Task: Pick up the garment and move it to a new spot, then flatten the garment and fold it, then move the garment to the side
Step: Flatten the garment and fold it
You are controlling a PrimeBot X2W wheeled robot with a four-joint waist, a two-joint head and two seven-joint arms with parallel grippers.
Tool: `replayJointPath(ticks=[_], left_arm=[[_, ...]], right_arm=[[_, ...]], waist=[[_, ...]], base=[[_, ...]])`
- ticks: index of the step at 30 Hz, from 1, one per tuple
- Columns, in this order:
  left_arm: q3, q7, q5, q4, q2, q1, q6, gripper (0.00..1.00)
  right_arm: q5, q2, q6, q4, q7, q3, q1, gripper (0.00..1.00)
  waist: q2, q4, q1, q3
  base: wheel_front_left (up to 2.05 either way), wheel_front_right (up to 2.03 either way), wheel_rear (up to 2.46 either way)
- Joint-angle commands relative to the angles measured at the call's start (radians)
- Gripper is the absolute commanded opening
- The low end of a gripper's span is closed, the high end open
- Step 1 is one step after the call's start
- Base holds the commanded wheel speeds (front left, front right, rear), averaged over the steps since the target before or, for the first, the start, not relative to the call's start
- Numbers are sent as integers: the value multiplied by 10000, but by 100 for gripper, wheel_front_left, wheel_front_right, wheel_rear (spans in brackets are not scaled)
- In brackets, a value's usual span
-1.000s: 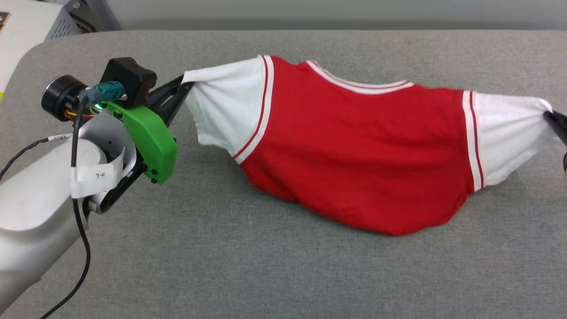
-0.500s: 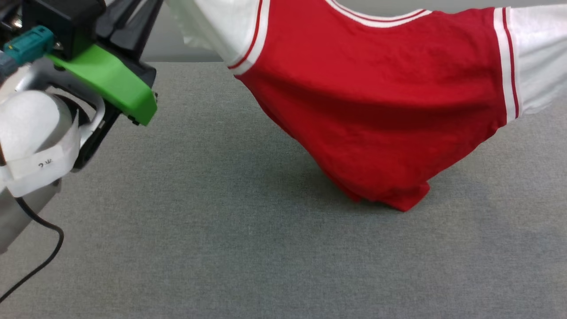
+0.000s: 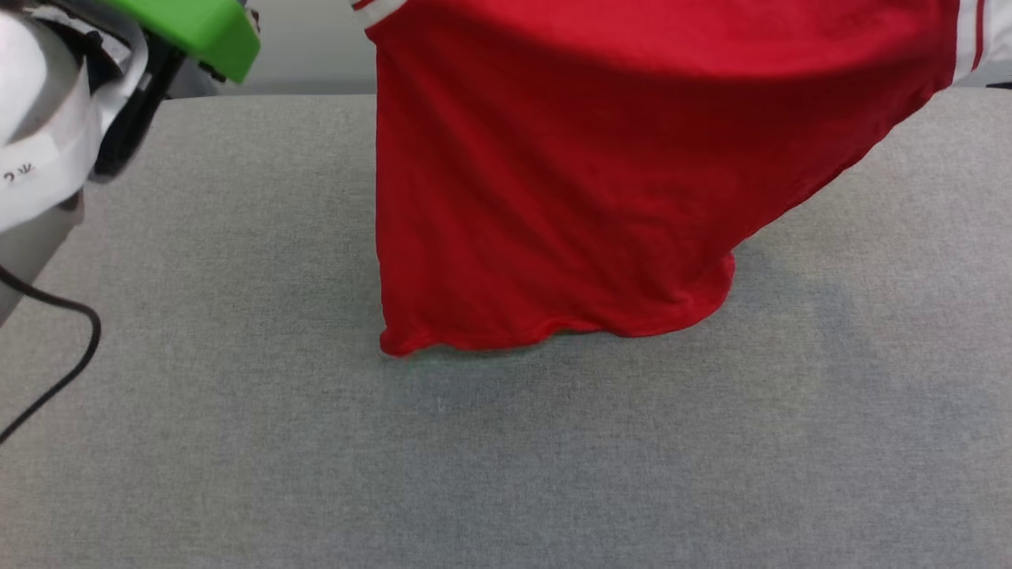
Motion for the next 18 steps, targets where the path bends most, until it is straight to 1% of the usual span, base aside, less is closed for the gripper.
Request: replayJointPath(ticks=[1, 4, 12, 13, 14, 17, 18], left_arm=[[55, 27, 98, 203, -138, -421, -88, 0], [96, 75, 219, 726, -372, -1036, -305, 0], [164, 51, 793, 2563, -1097, -3173, -1029, 0], [167, 29, 898, 2849, -1170, -3485, -1122, 0], [177, -62, 1082, 3339, -1294, -4029, -1300, 0], [247, -245, 1270, 3982, -1451, -4738, -1471, 0], [326, -440, 1345, 4420, -1557, -5179, -1573, 0]], right_arm=[[-203, 112, -7, 171, 2, 77, -511, 0], [-638, 262, -7, 696, 9, 329, -1552, 0], [-1513, 741, -7, 2867, -273, 1282, -4848, 0], [-1615, 837, -7, 3192, -384, 1394, -5317, 0], [-1853, 990, -7, 3778, -562, 1655, -6129, 0], [-2105, 1186, -7, 4502, -876, 1989, -7160, 0], [-2233, 1307, -7, 4956, -1096, 2196, -7798, 0]], waist=[[0, -105, 0, 352], [0, -183, 0, 751], [0, -313, 0, 1992], [0, -340, 0, 2151], [0, -406, 0, 2420], [0, -470, 0, 2757], [0, -498, 0, 2959]], base=[[0, 0, 0], [0, 0, 0], [0, 0, 0], [0, 0, 0], [0, 0, 0], [0, 0, 0], [0, 0, 0]])
